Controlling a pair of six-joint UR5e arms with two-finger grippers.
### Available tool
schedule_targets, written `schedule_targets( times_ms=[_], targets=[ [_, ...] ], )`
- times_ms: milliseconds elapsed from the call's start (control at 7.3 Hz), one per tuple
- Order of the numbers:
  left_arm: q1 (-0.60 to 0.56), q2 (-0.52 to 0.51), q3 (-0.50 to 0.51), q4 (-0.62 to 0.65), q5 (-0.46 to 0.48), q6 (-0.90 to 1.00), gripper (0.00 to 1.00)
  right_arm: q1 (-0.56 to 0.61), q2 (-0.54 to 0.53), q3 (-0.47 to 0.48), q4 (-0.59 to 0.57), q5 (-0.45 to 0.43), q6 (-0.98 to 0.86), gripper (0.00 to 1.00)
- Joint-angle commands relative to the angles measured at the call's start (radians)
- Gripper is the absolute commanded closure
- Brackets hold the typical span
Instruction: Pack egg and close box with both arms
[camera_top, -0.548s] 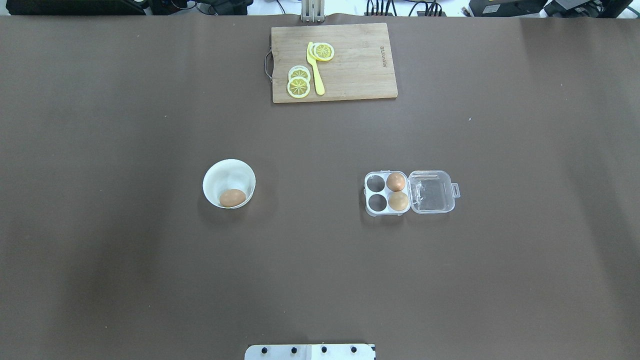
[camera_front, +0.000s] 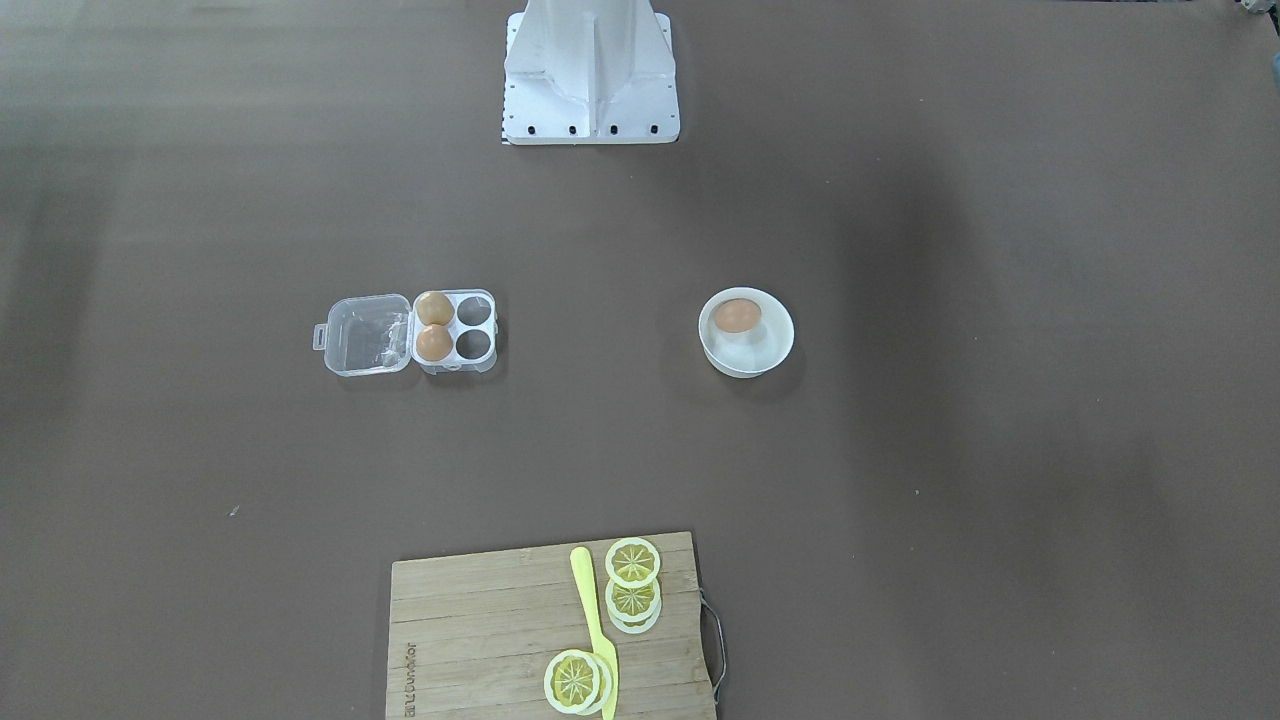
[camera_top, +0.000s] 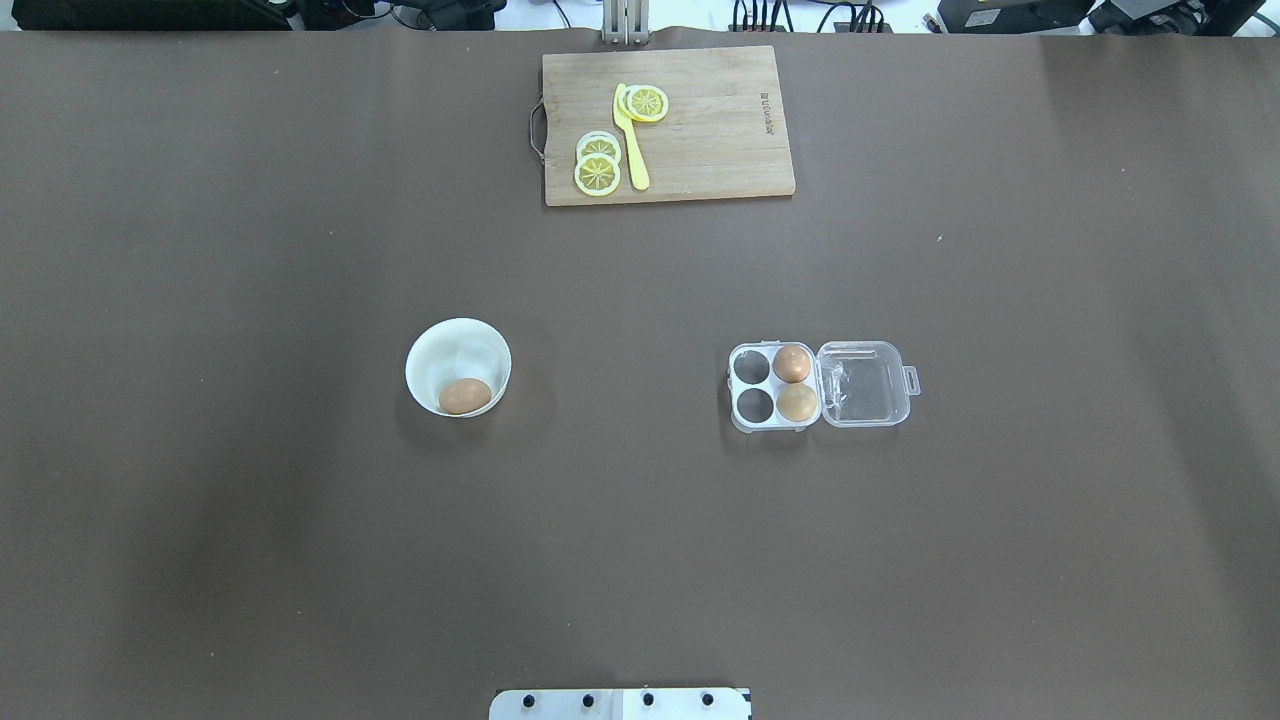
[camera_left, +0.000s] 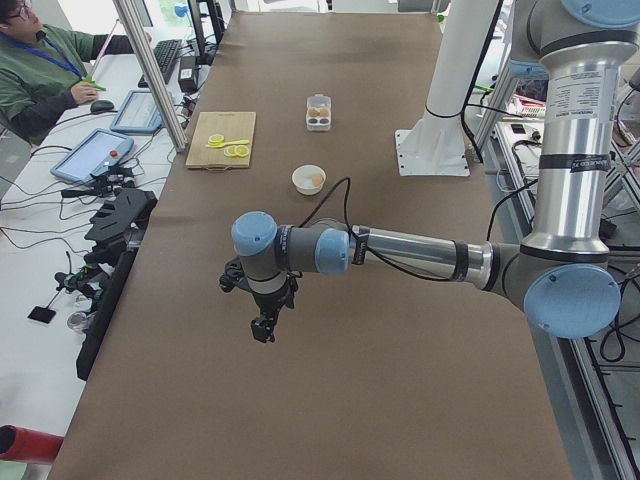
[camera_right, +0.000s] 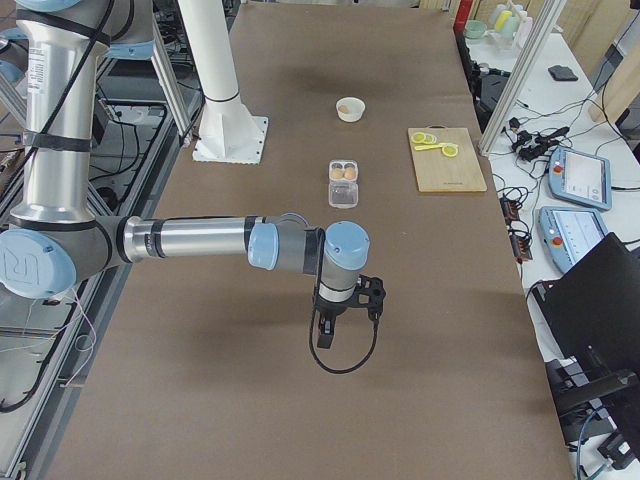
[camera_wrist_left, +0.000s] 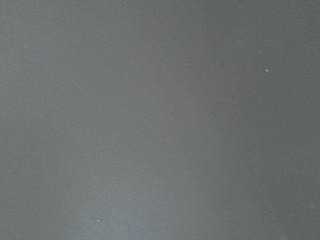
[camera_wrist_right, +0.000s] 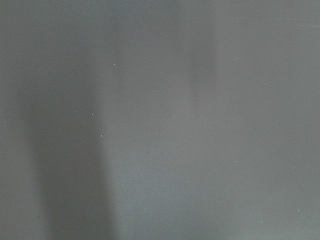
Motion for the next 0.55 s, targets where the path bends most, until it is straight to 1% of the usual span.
schedule_targets(
  times_ms=[0,411],
  targets=[
    [0.003,-0.006,0.001,-0.001,-0.003,-0.007,0.02,0.0,0.0,0.0,0.002,0.002,-0.001,0.0],
    [0.003,-0.039,-0.001,-0.005,-0.026,-0.007,0.02,0.0,0.0,-0.002,0.003,0.002,0.0,0.0]
  ],
)
